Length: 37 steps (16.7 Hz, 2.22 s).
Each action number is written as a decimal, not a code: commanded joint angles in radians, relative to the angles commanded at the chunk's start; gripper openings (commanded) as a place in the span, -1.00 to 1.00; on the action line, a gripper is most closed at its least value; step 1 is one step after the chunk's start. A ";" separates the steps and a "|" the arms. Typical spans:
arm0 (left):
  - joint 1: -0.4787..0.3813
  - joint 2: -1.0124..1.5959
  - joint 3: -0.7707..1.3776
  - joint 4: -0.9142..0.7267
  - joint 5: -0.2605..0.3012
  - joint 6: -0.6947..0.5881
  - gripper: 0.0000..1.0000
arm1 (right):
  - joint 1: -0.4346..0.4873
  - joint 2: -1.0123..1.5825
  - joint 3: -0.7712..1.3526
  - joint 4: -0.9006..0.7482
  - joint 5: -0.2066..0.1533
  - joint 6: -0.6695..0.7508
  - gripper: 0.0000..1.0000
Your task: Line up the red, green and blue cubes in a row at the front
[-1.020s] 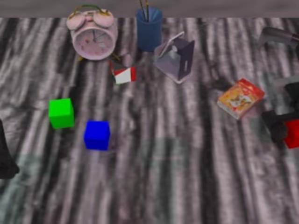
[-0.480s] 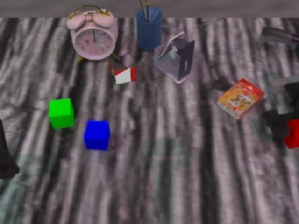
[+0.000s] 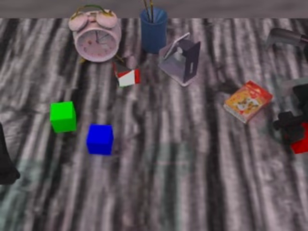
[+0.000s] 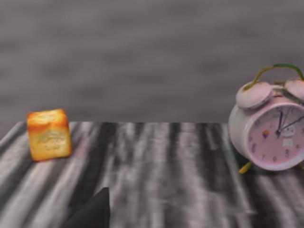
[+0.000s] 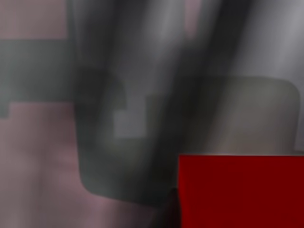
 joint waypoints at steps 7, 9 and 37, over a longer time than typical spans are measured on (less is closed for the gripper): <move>0.000 0.000 0.000 0.000 0.000 0.000 1.00 | -0.001 -0.033 0.015 -0.018 -0.005 0.003 -1.00; 0.000 0.000 0.000 0.000 0.000 0.000 1.00 | -0.001 -0.046 0.042 -0.057 -0.006 0.004 -1.00; 0.000 0.000 0.000 0.000 0.000 0.000 1.00 | 0.862 0.244 0.803 -0.558 0.022 1.079 -1.00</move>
